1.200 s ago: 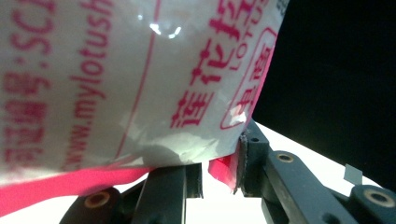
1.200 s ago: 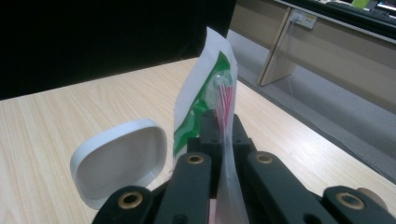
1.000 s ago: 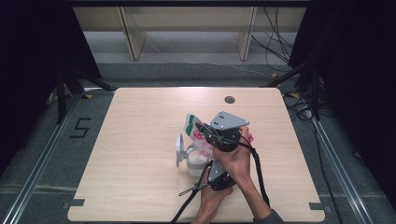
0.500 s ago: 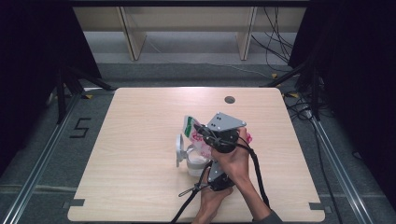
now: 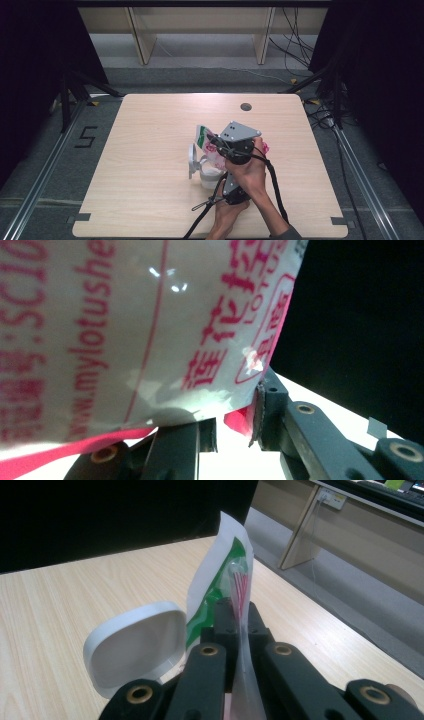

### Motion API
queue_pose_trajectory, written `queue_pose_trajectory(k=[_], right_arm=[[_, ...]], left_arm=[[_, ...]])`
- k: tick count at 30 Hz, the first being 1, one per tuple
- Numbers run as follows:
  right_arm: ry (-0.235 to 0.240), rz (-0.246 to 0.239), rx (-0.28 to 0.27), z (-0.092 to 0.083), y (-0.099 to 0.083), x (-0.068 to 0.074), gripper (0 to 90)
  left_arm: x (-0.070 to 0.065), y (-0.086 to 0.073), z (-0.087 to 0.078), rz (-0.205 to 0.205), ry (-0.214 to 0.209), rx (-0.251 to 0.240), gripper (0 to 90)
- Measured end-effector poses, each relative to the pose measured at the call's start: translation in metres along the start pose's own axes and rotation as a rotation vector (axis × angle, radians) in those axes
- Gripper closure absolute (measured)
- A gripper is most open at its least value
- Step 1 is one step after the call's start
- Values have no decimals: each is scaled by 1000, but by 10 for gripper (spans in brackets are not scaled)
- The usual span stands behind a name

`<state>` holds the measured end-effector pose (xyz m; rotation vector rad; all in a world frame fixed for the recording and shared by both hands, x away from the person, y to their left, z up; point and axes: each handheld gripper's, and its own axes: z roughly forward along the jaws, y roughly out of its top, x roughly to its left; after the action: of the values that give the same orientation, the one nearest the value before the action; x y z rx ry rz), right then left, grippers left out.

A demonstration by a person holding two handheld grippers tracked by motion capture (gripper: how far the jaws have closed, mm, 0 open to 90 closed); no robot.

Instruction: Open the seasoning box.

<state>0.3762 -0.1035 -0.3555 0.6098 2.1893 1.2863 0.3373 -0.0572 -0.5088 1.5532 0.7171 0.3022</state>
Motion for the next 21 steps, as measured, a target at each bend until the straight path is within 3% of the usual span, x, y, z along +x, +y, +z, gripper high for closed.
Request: queue_pose_trajectory(k=[2,3,4,5,6,7,9,10,12,13,14,18,20,21], right_arm=[[-4,28,-5,-1,0,0,900],[3,25,-8,-2,0,0,899],[-2,20,-4,-1,0,0,900],[-2,20,-4,-1,0,0,900],[5,9,5,0,-1,0,900],[0,10,5,1,-1,-1,900],[0,20,2,1,-1,0,900],[21,23,10,-1,0,0,900],[1,7,-3,1,0,0,899],[5,6,6,1,-1,1,900],[15,16,17,1,-1,1,900],[2,-8,-1,0,0,1,900],[16,28,12,0,0,2,900],[15,19,11,1,0,2,900]], left_arm=[[-2,0,2,-34,9,-46,749],[-2,0,0,-20,20,-15,749],[-1,0,0,-20,29,-18,749],[-2,-1,3,-25,-25,-30,749],[-1,-1,3,-11,-26,-16,748],[-1,-1,1,-6,1,-6,747],[-2,-1,2,-32,9,-32,748],[-1,-1,2,-16,15,-25,748],[-2,-1,1,-28,9,-25,748],[-1,-1,3,-16,-18,-22,748],[-1,-2,2,-24,2,-30,748],[-2,-1,1,-29,-3,-39,748],[-2,-1,2,-30,3,-38,748],[-2,-1,2,-31,3,-38,748]])
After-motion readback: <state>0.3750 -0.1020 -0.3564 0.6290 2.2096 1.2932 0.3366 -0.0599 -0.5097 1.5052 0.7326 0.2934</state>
